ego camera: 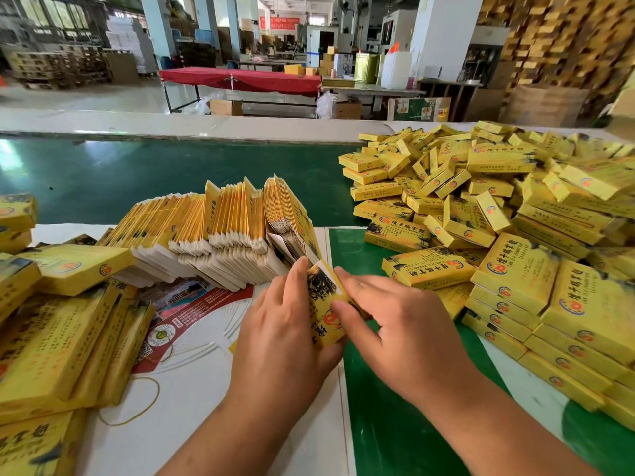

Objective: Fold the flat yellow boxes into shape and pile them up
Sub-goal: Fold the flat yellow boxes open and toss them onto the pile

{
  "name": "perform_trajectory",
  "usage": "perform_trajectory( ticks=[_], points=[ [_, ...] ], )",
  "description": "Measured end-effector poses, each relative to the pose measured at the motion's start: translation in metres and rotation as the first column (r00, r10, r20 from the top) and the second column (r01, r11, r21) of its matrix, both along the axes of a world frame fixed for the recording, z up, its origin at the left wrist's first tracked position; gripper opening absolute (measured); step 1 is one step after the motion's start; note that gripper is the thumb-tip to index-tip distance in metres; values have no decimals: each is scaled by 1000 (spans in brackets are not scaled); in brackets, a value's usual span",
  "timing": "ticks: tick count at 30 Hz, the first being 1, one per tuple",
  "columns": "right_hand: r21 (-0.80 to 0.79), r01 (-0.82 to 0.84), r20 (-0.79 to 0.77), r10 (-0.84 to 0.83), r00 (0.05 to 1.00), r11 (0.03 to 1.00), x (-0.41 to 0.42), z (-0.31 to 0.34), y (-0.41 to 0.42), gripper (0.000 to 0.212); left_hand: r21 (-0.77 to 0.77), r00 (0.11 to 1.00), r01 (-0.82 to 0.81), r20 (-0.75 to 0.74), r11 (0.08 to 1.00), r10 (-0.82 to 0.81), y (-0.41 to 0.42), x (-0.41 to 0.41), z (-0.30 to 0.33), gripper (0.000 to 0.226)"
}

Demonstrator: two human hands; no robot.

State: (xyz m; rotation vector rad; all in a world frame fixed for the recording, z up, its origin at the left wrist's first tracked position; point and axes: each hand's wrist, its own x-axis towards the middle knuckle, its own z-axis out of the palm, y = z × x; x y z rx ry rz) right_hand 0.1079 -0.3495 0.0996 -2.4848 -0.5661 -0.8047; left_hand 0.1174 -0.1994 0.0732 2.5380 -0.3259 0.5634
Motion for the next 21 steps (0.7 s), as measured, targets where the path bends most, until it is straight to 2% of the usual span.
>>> perform_trajectory(
  ticks=[5, 10, 13, 15, 17, 19, 21],
  points=[
    [33, 21, 37, -23, 999, 999, -2, -5, 6, 40, -15, 1000, 31, -1, 999, -31, -1, -2, 0, 90],
    [-1, 5, 65, -4, 998, 1000, 0, -8, 8, 40, -27, 1000, 30, -1, 999, -30, 0, 0, -3, 82],
    [-87, 7, 93, 1, 996, 996, 3, -10, 5, 36, -11, 999, 49, -1, 999, -49, 0, 0, -5, 74],
    [-75, -4, 82, 10, 997, 997, 7, -15, 2, 37, -16, 998, 56, -10, 998, -56, 0, 1, -6, 72],
    [130, -25, -32, 29, 999, 991, 8, -19, 3, 38, -36, 998, 67, -18, 997, -67, 0, 1, -5, 74],
    [392, 16, -161, 52, 986, 920, 10, -23, 1, 34, -73, 993, 99, -61, 992, -103, 0, 0, -3, 86],
    [483, 76, -218, 36, 975, 873, 16, -24, -7, 24, -123, 974, 180, -113, 976, -194, 3, -1, 0, 100]
  ],
)
